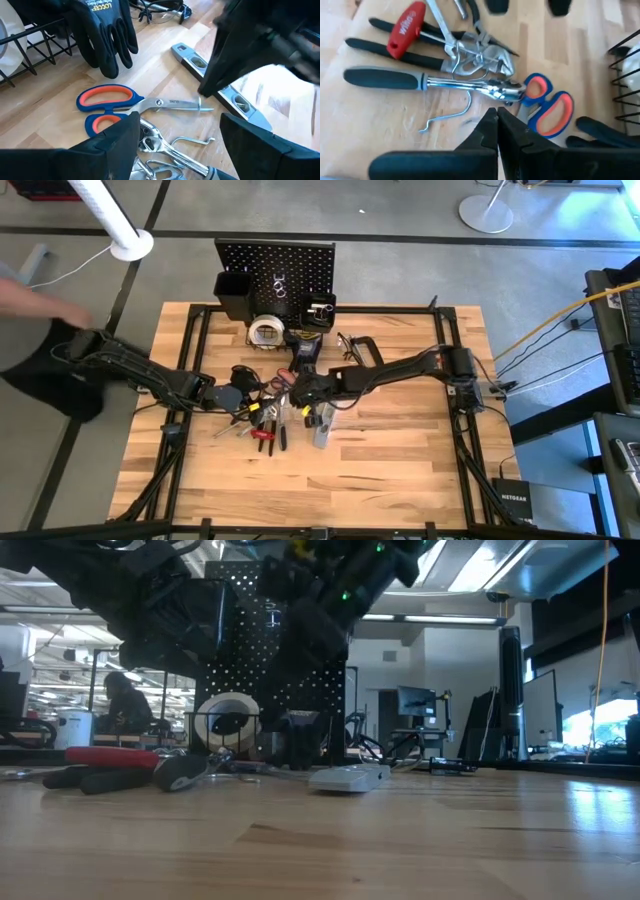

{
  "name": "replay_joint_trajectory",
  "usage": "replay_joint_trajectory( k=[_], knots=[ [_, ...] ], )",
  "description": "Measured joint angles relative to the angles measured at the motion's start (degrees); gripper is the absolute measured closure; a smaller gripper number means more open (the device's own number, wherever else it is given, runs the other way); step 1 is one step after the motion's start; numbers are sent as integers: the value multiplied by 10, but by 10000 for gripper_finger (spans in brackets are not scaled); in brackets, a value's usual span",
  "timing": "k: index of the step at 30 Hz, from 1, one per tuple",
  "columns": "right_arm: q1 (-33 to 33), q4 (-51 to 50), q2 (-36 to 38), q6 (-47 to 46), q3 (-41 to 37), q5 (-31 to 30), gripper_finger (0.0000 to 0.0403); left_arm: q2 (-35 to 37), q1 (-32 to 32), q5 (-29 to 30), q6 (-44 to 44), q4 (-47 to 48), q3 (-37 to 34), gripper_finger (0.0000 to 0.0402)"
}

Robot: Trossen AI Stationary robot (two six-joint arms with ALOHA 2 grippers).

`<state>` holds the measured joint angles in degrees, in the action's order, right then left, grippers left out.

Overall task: Hang tools onto peg board
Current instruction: Put the top hanger hook into the right black bin on the pegboard

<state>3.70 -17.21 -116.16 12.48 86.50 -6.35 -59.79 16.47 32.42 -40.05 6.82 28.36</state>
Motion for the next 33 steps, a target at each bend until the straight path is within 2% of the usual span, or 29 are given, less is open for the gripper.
replay_joint_trajectory(
  k=[8, 11, 20, 26, 33],
  knots=[
    [0, -20, 36, 11, 1, -21, 401, 0, 0, 0, 0, 0, 0, 141],
    [0, -43, 35, -25, 1, -10, 395, 0, 0, 0, 0, 0, 0, 141],
    [6, -64, -16, -90, 1, 125, 328, 0, 0, 0, 0, -2, 0, 141],
    [13, -50, -48, -61, 0, 125, 286, 0, 0, 0, 0, -2, 0, 141],
    [11, -47, -48, -47, 0, 119, 281, 0, 0, 0, -5, -2, 0, 141]
  ],
)
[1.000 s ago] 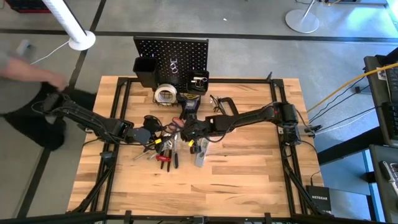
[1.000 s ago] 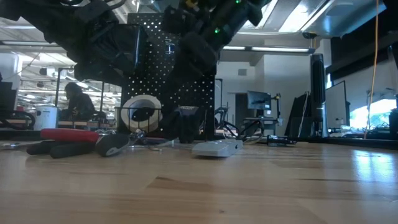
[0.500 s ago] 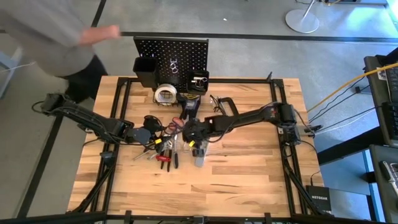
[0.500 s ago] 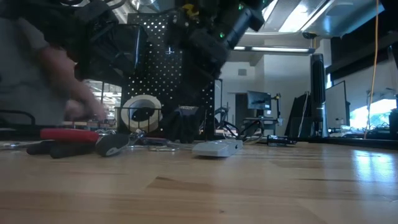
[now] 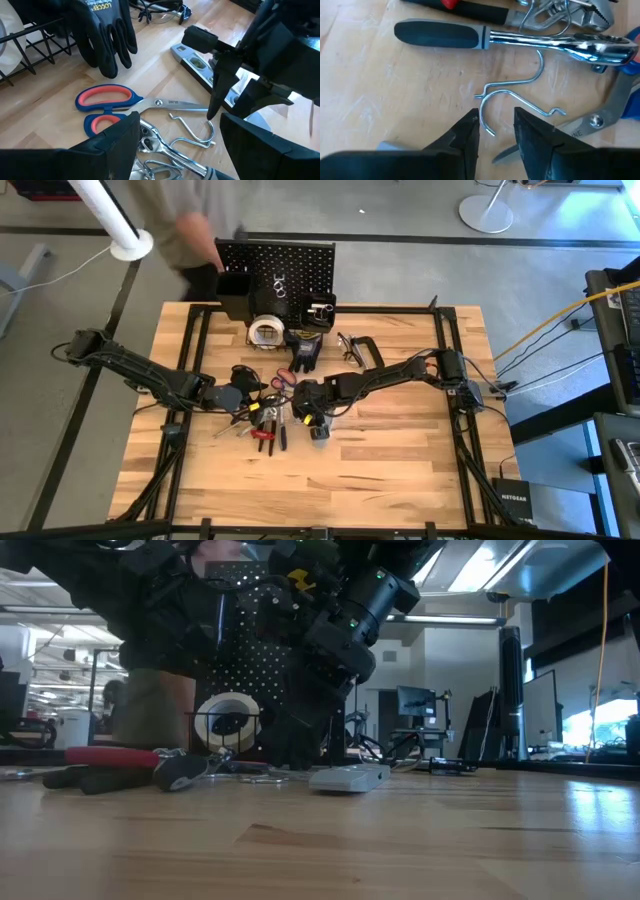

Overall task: Hang tools onto peg board
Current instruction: Put the top hanger hook into the right black bin on the pegboard

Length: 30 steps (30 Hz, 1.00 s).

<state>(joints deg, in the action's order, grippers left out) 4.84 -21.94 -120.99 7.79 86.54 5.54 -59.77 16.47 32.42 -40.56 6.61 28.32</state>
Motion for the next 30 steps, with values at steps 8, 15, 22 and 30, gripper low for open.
replay_joint_trajectory(
  k=[8, 15, 22, 30],
  knots=[
    [9, -94, 36, -2, 0, -4, 290, 0, 0, 0, 42, -38, 0, 141],
    [8, -156, 108, -51, -95, -35, 299, -9, 0, -8, 77, -101, 5, 141],
    [8, -74, 266, -134, -276, -114, 302, -86, 0, -29, 73, -56, 91, 141],
    [43, 73, 467, -194, -450, -199, 302, -205, -3, -52, 18, 149, 263, 141]
  ],
)
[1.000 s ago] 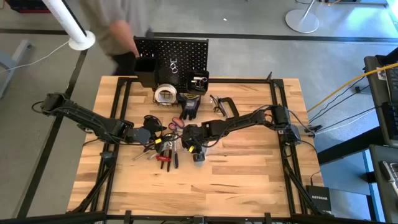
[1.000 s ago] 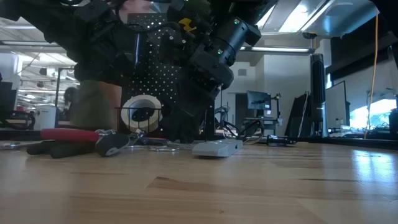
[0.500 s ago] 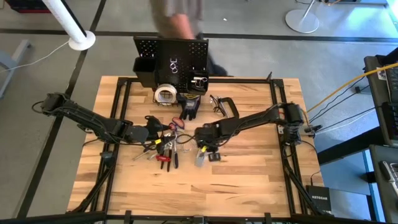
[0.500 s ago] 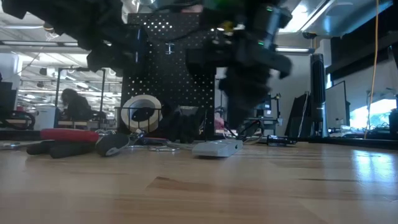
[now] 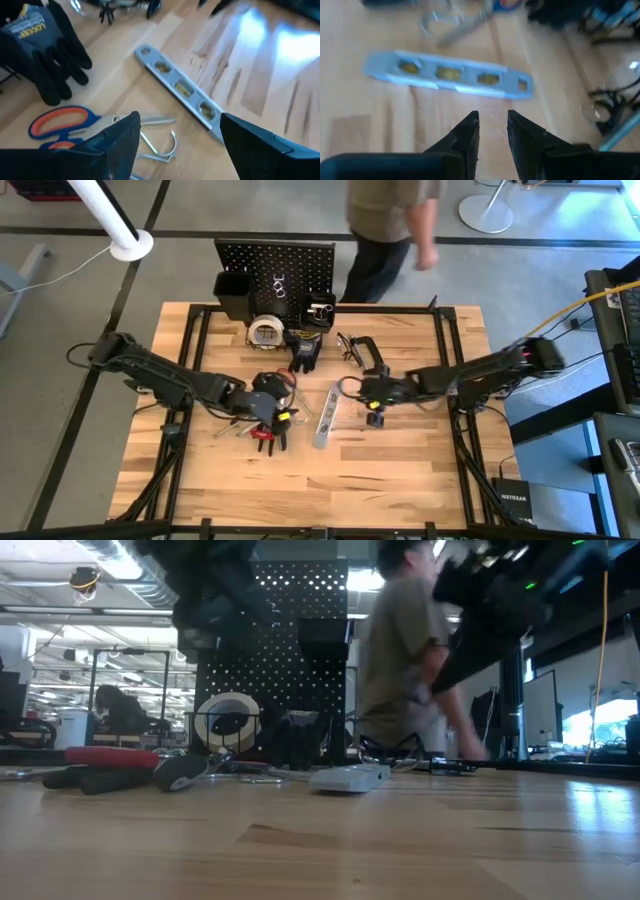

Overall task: Hang tools onto peg board
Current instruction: Put the top hanger hook into the right black bin on the pegboard

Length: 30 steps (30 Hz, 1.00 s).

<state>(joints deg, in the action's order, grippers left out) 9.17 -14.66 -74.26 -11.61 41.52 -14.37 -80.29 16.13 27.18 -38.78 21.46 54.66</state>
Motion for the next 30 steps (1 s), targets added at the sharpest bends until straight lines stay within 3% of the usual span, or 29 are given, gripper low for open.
replay_joint_trajectory(
  k=[6, 14, 21, 30],
  knots=[
    [46, 102, 66, -5, -68, -21, 302, -82, -23, -32, -52, 97, 93, 141],
    [63, 116, 56, -2, -76, -37, 302, -179, -52, -123, -131, 166, 150, 141],
    [62, 115, 46, -1, -75, -42, 302, -242, -71, -142, -149, 194, 158, 141],
    [62, 116, 46, -2, -75, -42, 302, -262, -81, -142, -147, 181, 158, 141]
  ],
)
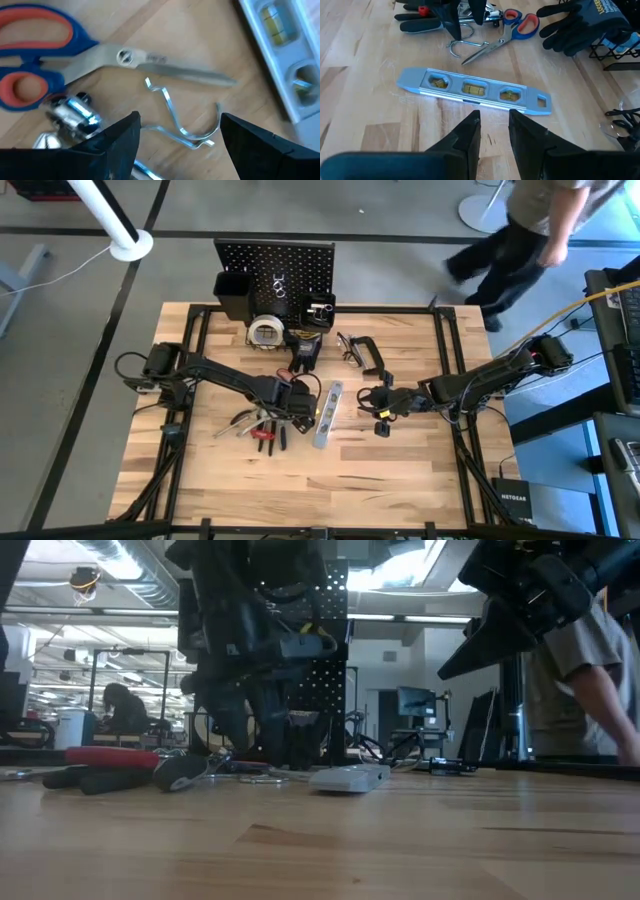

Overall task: Hang tools onto peg board
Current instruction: Put the top hanger hook into the right black bin on the pegboard

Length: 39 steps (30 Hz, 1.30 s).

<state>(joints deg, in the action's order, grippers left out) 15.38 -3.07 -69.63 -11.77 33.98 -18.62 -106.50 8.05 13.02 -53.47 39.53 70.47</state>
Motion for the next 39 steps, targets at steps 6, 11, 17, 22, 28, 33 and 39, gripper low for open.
replay_joint_trajectory(
  k=[6, 11, 17, 22, 28, 33, 39],
  knots=[
    [0, -1, 0, -3, 0, 1, 302, -22, -3, -9, -16, -5, 0, 141],
    [0, -1, 0, -3, 1, 1, 302, -39, -4, -19, -12, -21, -1, 142],
    [0, -1, 0, -4, 1, 1, 302, -46, -17, -31, 3, -25, 0, 176],
    [0, -1, 0, -4, 1, 2, 302, -46, -25, -36, 9, -26, 0, 216],
    [0, -3, 0, -4, 1, 2, 302, -58, -25, -32, 17, -32, 1, 256],
    [0, -5, 0, -4, 1, 2, 302, -63, -25, -33, 29, -36, 1, 283],
    [0, -5, 0, -4, 1, 2, 302, -64, -25, -33, 42, -38, 1, 323]
  ],
)
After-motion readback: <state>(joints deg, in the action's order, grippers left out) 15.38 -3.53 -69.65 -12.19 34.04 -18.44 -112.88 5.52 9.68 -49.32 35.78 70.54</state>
